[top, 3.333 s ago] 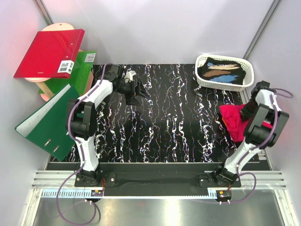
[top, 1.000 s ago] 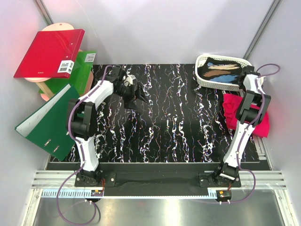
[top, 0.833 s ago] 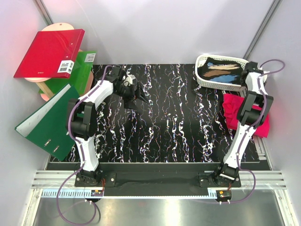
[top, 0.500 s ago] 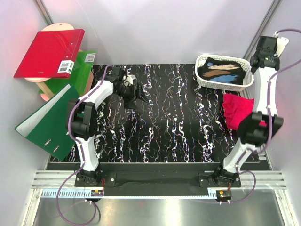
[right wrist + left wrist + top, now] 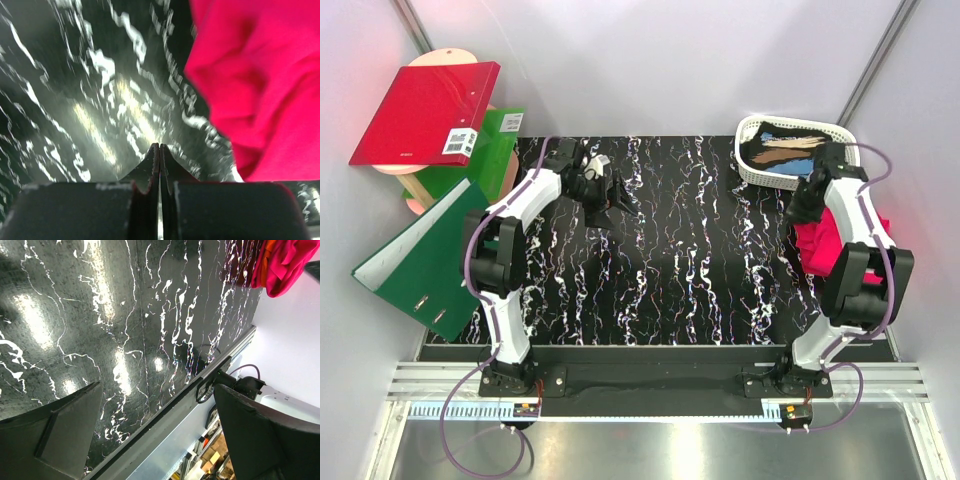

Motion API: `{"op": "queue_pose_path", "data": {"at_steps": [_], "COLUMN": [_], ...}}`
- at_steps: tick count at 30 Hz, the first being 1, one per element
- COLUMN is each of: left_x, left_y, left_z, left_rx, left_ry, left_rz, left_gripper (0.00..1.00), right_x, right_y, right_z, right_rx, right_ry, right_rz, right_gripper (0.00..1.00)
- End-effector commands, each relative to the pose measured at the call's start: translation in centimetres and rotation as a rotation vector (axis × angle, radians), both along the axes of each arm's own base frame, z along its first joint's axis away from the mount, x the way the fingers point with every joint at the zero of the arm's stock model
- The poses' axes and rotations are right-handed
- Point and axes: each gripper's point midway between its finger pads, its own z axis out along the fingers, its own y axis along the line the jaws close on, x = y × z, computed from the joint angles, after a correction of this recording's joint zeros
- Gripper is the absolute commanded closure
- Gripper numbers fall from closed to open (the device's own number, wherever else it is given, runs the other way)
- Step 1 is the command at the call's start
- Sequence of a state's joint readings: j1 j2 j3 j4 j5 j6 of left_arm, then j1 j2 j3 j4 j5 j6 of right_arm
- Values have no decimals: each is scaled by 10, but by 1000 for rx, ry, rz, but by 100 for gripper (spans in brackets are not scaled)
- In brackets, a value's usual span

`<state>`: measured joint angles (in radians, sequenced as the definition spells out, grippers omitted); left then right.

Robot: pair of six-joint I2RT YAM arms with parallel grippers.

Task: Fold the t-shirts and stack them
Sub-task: Put the neatly folded tshirt into the corner of the board with the right arm

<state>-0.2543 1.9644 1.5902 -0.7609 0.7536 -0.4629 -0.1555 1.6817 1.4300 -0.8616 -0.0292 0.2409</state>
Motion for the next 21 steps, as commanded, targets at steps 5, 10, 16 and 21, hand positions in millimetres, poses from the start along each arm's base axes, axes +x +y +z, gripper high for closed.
{"op": "queue_pose_path", "data": {"at_steps": [5, 10, 16, 21], "left_x": [2, -1, 0, 1], "left_y": [-13, -16, -16, -16], "left_z": [28, 29, 32, 34], "left_rx": [-46, -49, -51, -56], "left_ry": [-105, -112, -127, -131], "left_rz": [-54, -66, -68, -71], "left_gripper": [1, 1, 1, 1], "right_x": [15, 13, -12, -44], "right_y": [32, 23, -3, -30], "right_z": [-14, -47, -78, -87], "right_rx": [53, -57, -268, -429], "right_ry": [38, 178, 303, 400], "right_rz": [55, 29, -36, -92], "right_gripper": [100, 100, 100, 100]}}
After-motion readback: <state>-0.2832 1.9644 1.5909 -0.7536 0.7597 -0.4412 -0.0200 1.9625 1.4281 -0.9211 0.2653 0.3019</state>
